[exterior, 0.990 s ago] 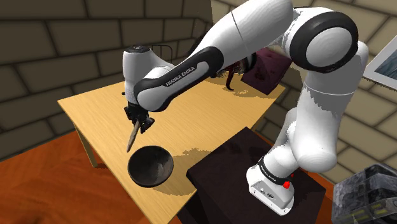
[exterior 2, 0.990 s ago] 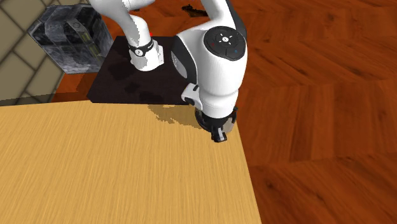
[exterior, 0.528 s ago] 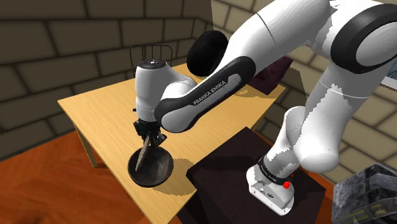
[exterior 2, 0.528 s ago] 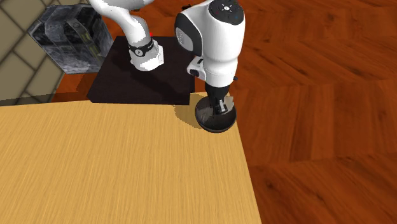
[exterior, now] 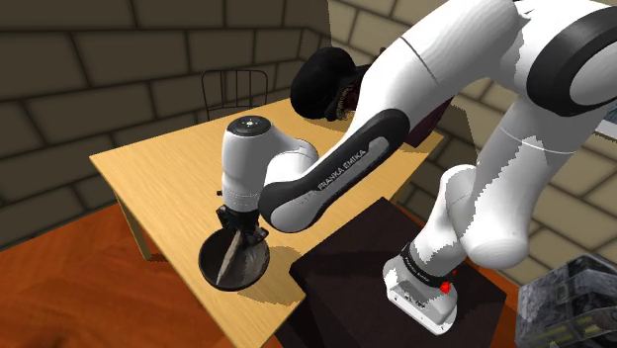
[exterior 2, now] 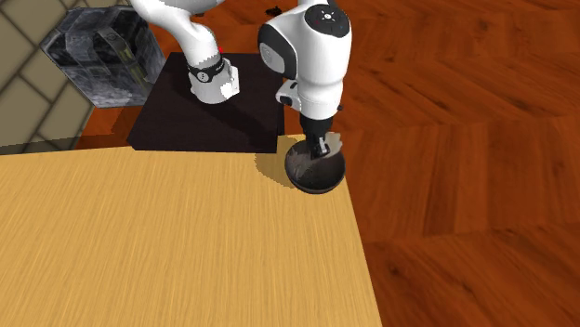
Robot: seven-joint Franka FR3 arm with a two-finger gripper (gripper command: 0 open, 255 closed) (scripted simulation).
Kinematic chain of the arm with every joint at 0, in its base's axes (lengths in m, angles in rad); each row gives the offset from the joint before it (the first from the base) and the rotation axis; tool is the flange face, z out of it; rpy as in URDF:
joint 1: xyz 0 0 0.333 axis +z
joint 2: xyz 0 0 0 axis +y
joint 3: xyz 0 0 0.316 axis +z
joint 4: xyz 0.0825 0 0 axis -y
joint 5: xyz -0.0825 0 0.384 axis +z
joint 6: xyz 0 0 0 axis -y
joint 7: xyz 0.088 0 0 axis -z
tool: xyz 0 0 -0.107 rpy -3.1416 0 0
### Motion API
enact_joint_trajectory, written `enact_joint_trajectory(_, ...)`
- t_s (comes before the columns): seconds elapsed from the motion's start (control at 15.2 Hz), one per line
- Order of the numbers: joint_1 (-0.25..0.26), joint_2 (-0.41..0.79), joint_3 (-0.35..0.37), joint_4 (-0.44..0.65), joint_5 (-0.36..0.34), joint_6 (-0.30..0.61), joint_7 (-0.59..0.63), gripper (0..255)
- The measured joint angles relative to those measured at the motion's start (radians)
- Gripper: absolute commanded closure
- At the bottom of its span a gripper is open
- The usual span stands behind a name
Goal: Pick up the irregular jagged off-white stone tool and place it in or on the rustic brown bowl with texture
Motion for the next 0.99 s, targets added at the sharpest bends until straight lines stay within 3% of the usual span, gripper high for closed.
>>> enact_joint_trajectory(0.53, 0.006, 0.099, -0.01, -0.007, -0.026, 0.105, 0.017, 255)
enact_joint_trajectory(0.92, 0.007, 0.112, -0.012, -0.004, -0.03, 0.116, 0.02, 255)
enact_joint_trajectory(0.99, 0.007, 0.112, -0.012, -0.004, -0.03, 0.116, 0.02, 0)
